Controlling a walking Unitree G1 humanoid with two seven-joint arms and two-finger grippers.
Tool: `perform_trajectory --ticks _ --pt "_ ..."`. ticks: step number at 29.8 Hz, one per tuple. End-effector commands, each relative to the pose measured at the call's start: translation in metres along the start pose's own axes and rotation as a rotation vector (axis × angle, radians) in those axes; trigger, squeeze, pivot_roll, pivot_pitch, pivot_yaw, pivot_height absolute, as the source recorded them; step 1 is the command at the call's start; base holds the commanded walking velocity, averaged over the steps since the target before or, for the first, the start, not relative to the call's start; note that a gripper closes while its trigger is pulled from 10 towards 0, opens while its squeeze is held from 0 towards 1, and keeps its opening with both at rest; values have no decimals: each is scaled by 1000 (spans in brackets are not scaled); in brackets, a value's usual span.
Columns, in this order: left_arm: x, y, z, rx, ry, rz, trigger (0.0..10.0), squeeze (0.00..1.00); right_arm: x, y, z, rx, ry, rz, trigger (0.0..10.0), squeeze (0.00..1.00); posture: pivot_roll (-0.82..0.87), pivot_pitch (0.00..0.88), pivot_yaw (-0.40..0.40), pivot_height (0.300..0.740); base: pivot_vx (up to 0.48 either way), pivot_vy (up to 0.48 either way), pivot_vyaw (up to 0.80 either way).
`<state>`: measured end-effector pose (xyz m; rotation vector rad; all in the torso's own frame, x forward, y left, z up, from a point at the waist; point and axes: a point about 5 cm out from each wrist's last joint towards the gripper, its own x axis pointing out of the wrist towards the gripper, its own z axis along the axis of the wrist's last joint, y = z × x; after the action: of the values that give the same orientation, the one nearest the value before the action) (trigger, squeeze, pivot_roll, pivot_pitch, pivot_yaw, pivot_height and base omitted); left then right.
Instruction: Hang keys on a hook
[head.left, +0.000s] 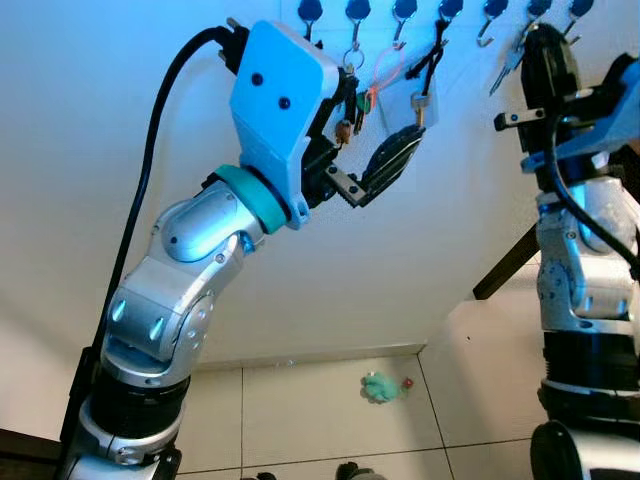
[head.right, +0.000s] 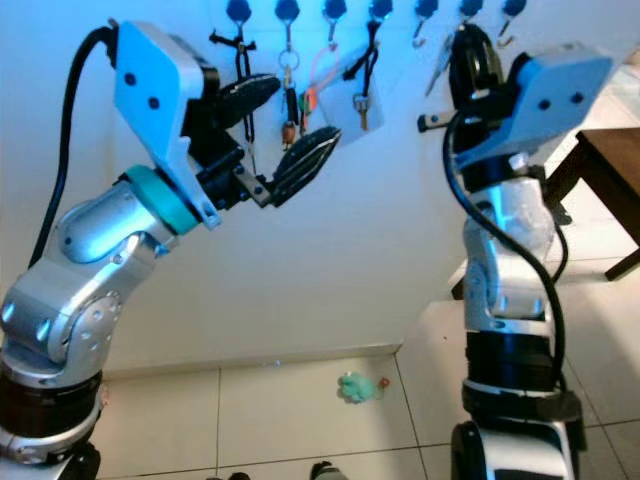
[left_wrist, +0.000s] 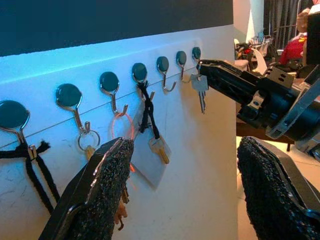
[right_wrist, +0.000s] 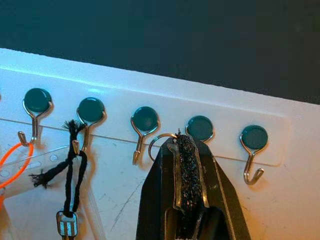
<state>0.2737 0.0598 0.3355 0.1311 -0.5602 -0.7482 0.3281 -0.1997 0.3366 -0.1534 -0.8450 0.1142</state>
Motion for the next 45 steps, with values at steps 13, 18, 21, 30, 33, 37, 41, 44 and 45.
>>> perform_trajectory --ticks 13,18,21,30,33,37,41,44,45 --pt "0 -3 1 4 -1 -14 10000 0 8 -4 -7 -4 21 -16 10000 0 -114 130 87 740 0 0 0" --pt "-1 -3 1 6 1 -12 10000 0 11 -3 -7 0 19 -16 10000 0 -113 131 87 740 0 0 0" --pt "-1 -3 0 6 2 -11 10000 0 12 -3 -8 1 19 -16 10000 0 -112 131 86 740 0 0 0" --pt "-1 -3 0 4 3 -11 10000 0 17 -3 -13 2 34 -8 10000 0 -113 132 87 740 0 0 0" --pt "-1 -3 0 5 4 -10 10000 0 19 -4 -15 -1 37 -14 10000 0 -108 132 85 740 0 0 0" --pt "-1 -3 0 5 5 -10 10000 0 23 -4 -21 -14 75 -16 10000 0 -107 133 85 740 0 0 0" --pt "-2 -2 0 6 8 -8 10000 0 25 -2 -31 2 119 -13 10000 0 -102 136 83 740 0 0 0" --pt "-2 -2 0 6 9 -6 10000 0 23 1 -40 -5 167 9 10000 0 -100 139 82 740 0 0 0" --pt "-2 -2 0 6 10 -5 10000 0 22 2 -41 -5 172 17 10000 0 -98 143 81 740 0 0 0"
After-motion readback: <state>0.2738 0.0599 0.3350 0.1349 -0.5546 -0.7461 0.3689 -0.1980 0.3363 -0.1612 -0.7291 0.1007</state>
